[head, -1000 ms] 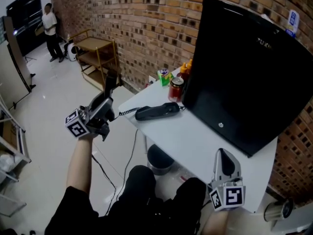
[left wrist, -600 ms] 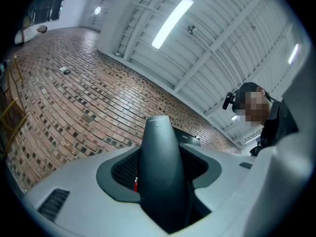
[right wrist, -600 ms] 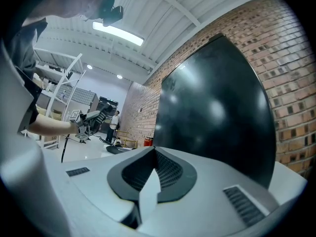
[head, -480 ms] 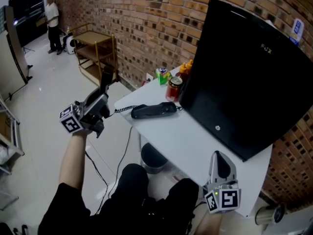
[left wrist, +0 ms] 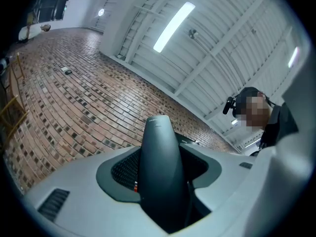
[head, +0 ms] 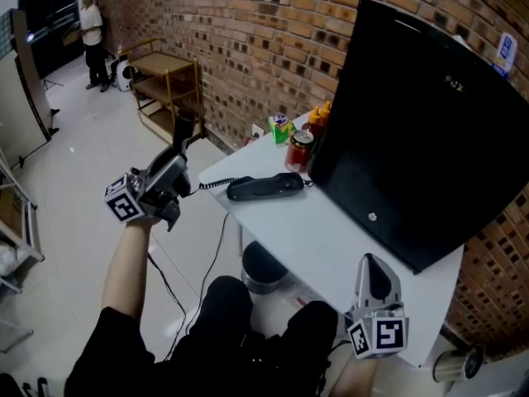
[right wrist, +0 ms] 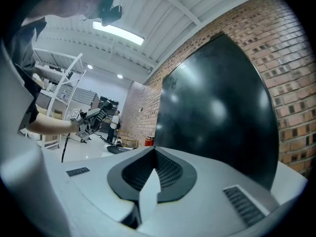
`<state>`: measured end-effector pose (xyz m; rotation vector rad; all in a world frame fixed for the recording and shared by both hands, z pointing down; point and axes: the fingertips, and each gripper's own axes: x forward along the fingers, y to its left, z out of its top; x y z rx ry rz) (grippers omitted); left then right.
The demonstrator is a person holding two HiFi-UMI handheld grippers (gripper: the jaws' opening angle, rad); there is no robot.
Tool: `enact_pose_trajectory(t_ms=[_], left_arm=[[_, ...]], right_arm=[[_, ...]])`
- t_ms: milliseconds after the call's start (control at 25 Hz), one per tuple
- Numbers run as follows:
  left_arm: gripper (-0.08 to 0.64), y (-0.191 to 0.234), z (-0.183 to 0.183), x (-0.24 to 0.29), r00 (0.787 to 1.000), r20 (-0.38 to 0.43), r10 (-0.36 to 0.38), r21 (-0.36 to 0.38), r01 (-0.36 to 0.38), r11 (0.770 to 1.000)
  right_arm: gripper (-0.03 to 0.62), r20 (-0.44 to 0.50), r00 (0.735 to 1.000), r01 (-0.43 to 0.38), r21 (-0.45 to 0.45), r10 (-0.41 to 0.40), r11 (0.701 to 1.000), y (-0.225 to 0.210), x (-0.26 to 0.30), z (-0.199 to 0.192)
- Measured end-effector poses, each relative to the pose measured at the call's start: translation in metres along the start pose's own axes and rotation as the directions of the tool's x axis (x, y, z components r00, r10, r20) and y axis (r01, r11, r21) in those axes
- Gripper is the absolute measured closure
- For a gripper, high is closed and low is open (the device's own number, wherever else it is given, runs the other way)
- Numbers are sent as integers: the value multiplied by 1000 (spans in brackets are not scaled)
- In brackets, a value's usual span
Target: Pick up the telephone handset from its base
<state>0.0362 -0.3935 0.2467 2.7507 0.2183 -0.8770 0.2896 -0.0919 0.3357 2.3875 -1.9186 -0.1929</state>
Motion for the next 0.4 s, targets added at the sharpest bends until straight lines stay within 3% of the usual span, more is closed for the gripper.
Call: enact_pose_trajectory(t_ms=[400], left_arm=[[307, 3, -3, -7, 1000, -12, 11, -3, -11, 1000]], right_arm=[[583, 8, 1000, -9, -7, 9, 1000, 7, 6, 3]])
